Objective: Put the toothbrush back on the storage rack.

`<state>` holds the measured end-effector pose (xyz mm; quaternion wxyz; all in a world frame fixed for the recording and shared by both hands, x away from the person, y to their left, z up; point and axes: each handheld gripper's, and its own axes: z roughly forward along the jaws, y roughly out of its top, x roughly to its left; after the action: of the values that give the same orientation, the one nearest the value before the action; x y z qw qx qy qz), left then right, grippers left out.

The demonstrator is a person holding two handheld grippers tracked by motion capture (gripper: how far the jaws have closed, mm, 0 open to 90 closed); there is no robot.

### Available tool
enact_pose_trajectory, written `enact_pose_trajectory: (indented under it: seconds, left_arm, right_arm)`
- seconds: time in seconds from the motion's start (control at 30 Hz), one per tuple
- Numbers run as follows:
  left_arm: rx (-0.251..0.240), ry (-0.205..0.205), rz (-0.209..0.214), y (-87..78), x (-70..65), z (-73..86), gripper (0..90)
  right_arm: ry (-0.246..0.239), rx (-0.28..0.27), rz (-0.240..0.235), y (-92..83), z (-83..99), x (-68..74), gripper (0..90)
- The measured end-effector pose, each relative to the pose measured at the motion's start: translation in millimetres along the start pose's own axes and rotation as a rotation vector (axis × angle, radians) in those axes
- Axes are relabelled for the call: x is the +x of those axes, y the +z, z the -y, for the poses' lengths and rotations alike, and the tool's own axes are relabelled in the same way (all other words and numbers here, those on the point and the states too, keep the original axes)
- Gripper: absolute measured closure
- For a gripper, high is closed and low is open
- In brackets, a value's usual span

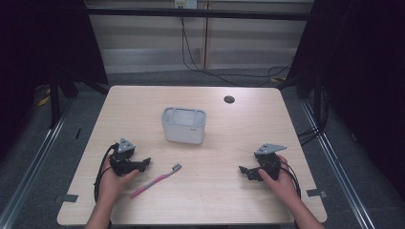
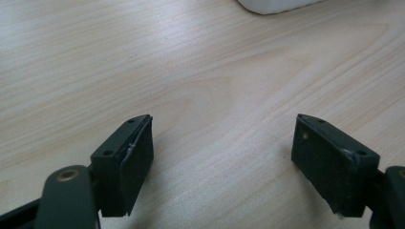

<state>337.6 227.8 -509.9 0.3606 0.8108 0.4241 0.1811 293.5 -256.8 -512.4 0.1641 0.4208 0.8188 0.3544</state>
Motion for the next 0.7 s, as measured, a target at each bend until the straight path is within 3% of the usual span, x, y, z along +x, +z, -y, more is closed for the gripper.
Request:
enact_pose_trajectory:
  seconds: [0.3,0.4,0.43,0.53,0.6,0.7]
  left_arm:
    - [0.003,-0.005,0.004,-0.2,0.1,-0.2,22.0]
    - [0.062,0.003,0.018,-3.1,-1.1,-5.6,22.8]
    - [0.09,-0.014,0.042,-4.5,-3.9,-9.5,27.6]
    - [0.11,-0.017,0.068,-5.2,-8.3,-13.5,28.5]
    - [0.145,0.025,0.08,-9.1,-15.6,-23.6,28.9]
    - [0.16,0.034,0.101,-12.2,-19.6,-30.6,29.7]
  right_arm:
    - [0.0,0.0,0.0,0.0,0.0,0.0,11.9]
    - [0.0,0.0,0.0,0.0,-0.1,0.0,11.9]
    - [0.0,0.0,0.0,0.0,-0.1,0.0,11.9]
    - [0.0,0.0,0.0,0.0,-0.1,-0.1,11.9]
    - [0.0,0.0,0.0,0.0,0.0,0.0,11.9]
    - [0.0,0.0,0.0,0.0,0.0,-0.1,11.9]
